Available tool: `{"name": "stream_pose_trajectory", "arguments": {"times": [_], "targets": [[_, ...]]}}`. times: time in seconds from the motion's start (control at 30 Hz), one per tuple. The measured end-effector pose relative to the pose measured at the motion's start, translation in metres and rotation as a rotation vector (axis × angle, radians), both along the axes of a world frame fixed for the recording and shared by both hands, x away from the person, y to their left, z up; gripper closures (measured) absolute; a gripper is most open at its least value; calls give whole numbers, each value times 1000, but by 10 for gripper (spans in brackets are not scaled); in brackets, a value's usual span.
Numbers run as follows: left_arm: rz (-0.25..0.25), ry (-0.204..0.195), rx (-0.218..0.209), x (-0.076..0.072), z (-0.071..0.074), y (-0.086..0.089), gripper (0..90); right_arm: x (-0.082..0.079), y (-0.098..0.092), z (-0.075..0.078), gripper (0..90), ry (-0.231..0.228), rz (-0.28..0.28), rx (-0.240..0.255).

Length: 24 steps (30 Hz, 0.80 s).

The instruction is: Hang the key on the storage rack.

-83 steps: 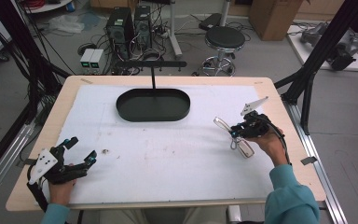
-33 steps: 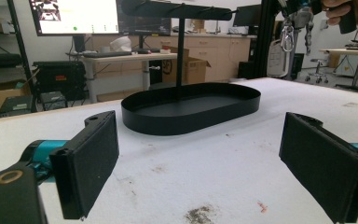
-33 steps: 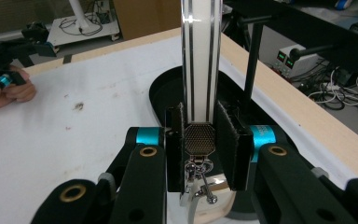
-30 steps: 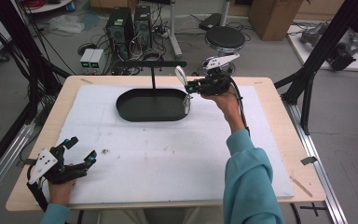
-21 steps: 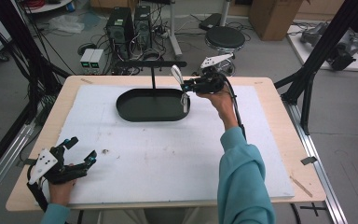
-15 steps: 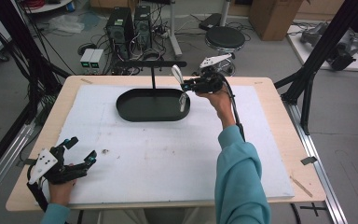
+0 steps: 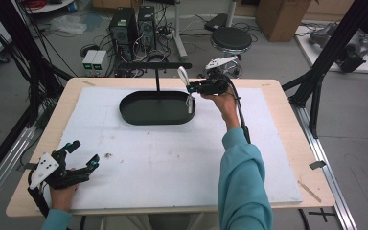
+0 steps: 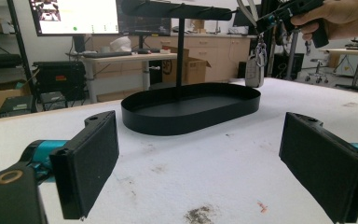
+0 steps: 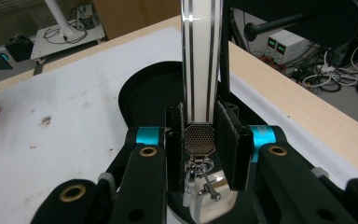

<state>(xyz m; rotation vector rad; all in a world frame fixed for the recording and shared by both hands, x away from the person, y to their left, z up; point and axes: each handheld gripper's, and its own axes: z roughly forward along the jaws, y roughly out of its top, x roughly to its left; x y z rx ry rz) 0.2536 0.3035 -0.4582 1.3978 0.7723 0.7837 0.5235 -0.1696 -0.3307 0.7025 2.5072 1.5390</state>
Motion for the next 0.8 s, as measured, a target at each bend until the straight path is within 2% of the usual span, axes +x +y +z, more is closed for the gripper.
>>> {"name": "stream_pose_trajectory", "arguments": {"times": [0.3,0.33,0.47,0.8], "targets": [[0,0,0,0,0,0,122,6,0,-7,746,12,-23,11],[0,0,0,0,0,0,122,6,0,-7,746,25,-27,12],[-1,0,1,0,0,0,122,8,-1,-9,746,20,-28,32],[-1,0,1,0,0,0,122,13,-6,-13,745,26,-77,52]]}}
